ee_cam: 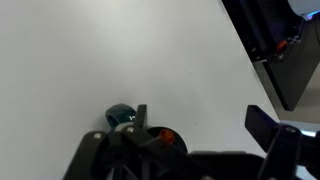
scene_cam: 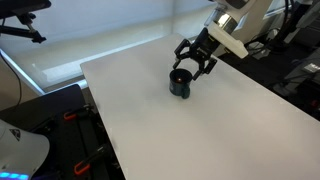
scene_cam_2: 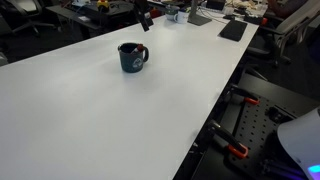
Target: Remove the marker from the cup
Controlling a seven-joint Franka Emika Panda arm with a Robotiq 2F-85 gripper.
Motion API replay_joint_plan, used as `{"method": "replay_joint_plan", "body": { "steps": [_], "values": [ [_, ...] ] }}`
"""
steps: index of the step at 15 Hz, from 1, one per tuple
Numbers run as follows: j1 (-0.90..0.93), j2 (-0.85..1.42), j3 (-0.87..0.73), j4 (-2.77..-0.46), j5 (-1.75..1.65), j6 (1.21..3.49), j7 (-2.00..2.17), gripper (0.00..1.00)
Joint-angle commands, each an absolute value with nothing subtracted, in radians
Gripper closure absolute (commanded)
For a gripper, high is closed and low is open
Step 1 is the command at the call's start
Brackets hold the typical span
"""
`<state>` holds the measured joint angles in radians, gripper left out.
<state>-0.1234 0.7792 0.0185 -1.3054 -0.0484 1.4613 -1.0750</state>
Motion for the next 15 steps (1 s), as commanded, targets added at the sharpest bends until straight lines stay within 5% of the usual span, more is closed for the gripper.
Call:
{"method": "replay_joint_plan", "body": {
  "steps": [1,15],
  "values": [
    [-0.132,0.781,0.031,-1.302,-0.056,1.458,-1.071,0.0],
    [-0.103,0.837,0.042,-1.239,-0.115,1.415,-1.076,0.0]
  ]
}}
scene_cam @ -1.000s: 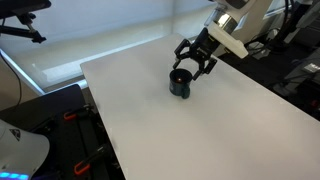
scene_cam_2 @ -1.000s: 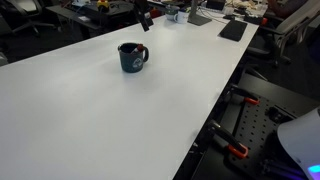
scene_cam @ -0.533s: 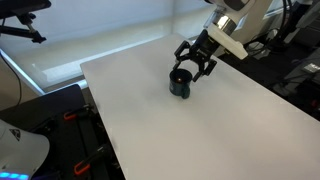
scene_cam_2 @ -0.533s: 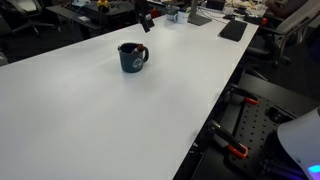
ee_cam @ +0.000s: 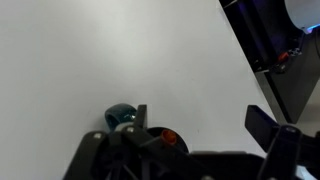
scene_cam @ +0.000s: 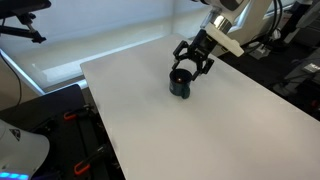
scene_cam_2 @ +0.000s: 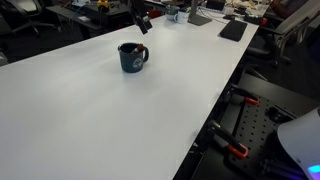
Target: Remove the marker from the cup
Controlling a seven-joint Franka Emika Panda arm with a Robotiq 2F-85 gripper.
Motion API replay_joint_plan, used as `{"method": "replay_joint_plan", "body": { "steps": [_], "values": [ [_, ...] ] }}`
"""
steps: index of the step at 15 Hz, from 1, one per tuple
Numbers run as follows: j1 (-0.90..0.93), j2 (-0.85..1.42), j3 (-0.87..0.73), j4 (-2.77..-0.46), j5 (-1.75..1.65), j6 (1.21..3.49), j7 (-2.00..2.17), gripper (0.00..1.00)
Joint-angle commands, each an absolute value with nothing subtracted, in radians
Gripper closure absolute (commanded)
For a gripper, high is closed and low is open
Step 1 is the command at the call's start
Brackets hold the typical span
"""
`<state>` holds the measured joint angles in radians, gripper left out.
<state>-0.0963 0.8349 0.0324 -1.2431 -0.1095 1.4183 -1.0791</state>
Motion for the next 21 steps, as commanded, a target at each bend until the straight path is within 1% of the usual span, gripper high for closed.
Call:
{"method": "replay_joint_plan", "body": {
  "steps": [1,4,5,13,21],
  "values": [
    [-0.103,0.837,0.042,-1.238,-0.115,1.414,-1.076,0.0],
    [-0.079,0.851,0.027,-1.222,-0.141,1.405,-1.023,0.0],
    [-0.102,0.841,0.041,-1.238,-0.12,1.414,-1.055,0.0],
    [-0.091,0.859,0.034,-1.22,-0.135,1.395,-0.999,0.0],
    [-0.161,0.753,0.126,-1.354,-0.072,1.541,-1.385,0.0]
  ]
}}
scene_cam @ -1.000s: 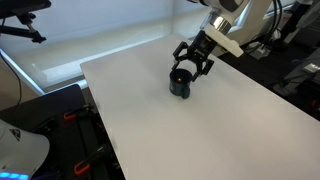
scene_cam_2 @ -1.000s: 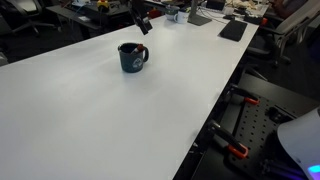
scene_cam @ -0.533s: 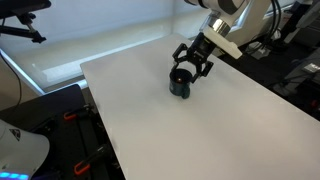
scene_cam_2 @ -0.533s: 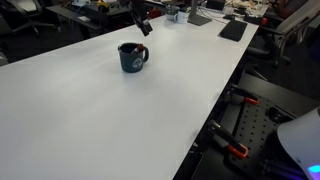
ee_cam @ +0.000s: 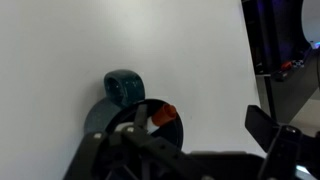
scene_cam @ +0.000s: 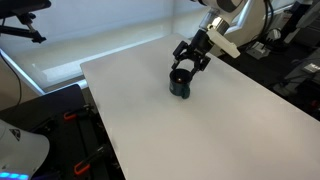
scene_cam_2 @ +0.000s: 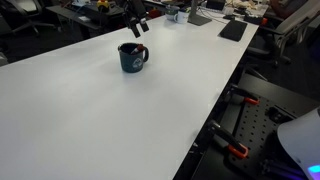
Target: Remove the marker from the cup
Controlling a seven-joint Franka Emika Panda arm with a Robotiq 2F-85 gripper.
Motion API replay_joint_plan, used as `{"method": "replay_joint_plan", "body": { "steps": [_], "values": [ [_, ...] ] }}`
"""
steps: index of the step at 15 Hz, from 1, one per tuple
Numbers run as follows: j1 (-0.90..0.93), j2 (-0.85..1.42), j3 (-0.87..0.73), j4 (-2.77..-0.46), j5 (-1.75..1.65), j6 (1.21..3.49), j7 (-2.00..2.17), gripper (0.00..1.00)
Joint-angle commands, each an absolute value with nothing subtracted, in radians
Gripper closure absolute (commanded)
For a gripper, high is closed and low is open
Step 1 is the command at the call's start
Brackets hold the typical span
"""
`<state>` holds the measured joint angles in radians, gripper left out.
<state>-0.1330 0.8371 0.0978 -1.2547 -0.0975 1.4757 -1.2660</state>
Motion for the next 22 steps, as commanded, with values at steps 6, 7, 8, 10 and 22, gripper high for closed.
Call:
{"method": "replay_joint_plan", "body": {
  "steps": [6,7,8,10,22],
  "values": [
    [-0.139,0.801,0.097,-1.29,-0.067,1.514,-1.399,0.0],
    [-0.139,0.805,0.097,-1.29,-0.067,1.514,-1.399,0.0],
    [-0.139,0.807,0.097,-1.29,-0.067,1.514,-1.398,0.0],
    [-0.139,0.808,0.097,-1.289,-0.067,1.514,-1.398,0.0],
    [-0.135,0.881,0.096,-1.235,-0.069,1.488,-1.398,0.0]
  ]
}}
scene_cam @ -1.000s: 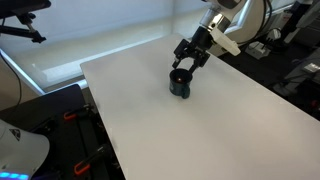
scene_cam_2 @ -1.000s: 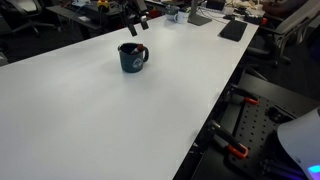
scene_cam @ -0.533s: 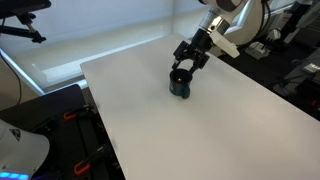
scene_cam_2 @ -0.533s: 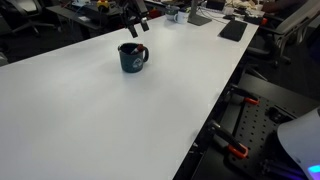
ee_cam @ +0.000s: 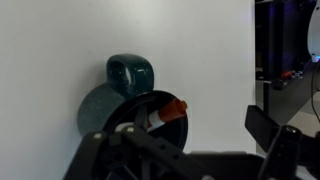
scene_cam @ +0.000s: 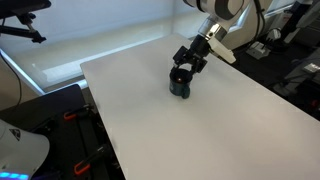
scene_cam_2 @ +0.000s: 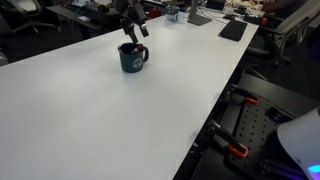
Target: Remove the marker from the cup
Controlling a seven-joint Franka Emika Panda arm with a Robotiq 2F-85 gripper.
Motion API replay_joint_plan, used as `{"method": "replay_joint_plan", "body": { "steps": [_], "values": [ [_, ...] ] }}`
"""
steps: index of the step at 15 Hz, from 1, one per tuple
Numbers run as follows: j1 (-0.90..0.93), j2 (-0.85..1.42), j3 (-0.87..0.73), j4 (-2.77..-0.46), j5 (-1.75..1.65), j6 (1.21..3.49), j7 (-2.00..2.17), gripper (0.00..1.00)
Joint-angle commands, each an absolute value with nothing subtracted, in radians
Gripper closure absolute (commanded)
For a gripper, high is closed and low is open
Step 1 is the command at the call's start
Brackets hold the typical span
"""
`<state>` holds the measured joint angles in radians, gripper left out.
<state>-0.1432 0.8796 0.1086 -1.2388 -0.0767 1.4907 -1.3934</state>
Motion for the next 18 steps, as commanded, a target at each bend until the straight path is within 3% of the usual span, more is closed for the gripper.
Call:
{"method": "replay_joint_plan", "body": {
  "steps": [1,16,17,18],
  "values": [
    [-0.134,0.887,0.097,-1.229,-0.069,1.486,-1.398,0.0],
    [-0.132,0.908,0.097,-1.208,-0.07,1.475,-1.4,0.0],
    [-0.133,0.908,0.097,-1.208,-0.07,1.475,-1.401,0.25],
    [-0.134,0.908,0.097,-1.208,-0.069,1.475,-1.4,0.26]
  ]
}}
